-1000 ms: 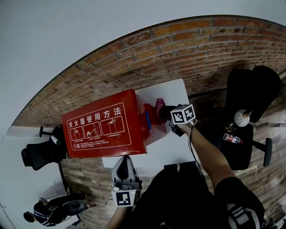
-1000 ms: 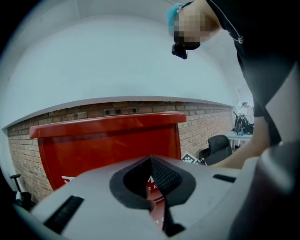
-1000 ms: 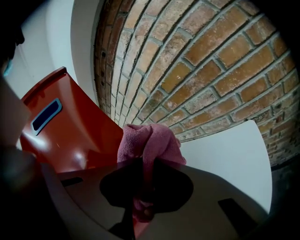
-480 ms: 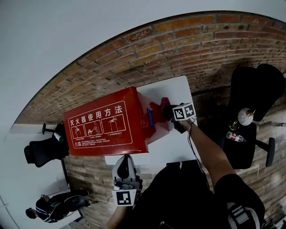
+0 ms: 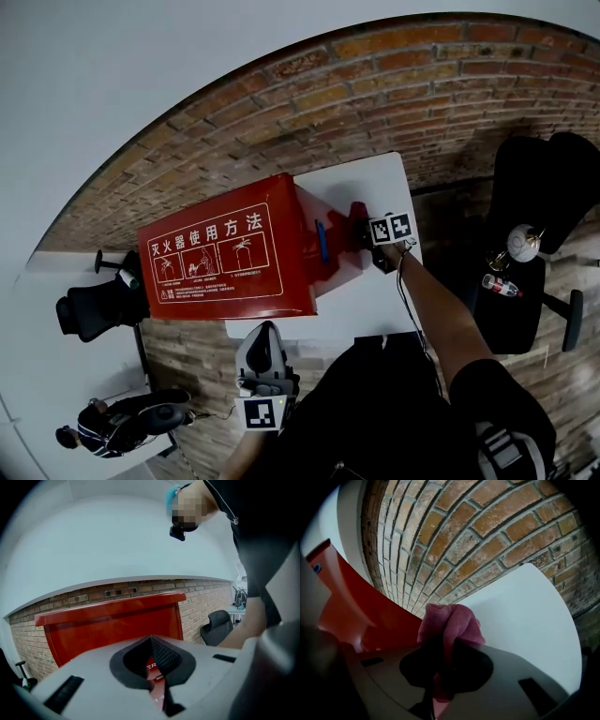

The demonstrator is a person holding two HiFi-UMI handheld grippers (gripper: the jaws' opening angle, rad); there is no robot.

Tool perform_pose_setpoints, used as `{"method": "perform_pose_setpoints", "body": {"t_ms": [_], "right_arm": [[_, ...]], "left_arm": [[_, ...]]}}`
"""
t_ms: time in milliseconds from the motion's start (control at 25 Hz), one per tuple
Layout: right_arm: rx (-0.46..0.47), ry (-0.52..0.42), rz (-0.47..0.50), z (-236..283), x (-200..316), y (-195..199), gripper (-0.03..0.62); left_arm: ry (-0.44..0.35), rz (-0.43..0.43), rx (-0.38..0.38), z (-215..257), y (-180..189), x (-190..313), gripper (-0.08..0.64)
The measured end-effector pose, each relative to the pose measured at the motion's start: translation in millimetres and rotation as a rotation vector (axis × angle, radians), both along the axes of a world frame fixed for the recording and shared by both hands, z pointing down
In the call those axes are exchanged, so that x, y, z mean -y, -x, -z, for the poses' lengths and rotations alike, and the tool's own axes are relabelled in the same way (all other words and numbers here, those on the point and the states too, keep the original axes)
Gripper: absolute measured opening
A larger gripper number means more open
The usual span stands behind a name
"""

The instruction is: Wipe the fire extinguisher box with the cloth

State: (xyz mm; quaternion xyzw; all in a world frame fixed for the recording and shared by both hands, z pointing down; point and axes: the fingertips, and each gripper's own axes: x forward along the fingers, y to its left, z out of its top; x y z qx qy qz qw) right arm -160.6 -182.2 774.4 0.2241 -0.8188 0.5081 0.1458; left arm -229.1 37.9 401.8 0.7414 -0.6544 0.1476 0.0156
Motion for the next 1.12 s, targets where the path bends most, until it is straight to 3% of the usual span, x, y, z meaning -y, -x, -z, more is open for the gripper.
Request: {"method": "perform_pose_setpoints", "body": {"t_ms": [600,800,1120], "right_arm": [[-0.15,0.069,0.022,-55.6,-7.1,-1.2,0.061],[-0.175,0.13,0.009,-62.3,-15.6,-2.9,0.061],[-0.206,0.129,0.009,-71.2,-16.1,-3.9,0.061]], "left_arm": [[0.028,0.033,0.015,-6.3,9.6,-13.0,0.049],[0.033,0.033,0.016,-8.4,9.7,-15.4,0.049],[0.043,0.035,0.017,-12.4,9.5,-17.1,0.049]]}}
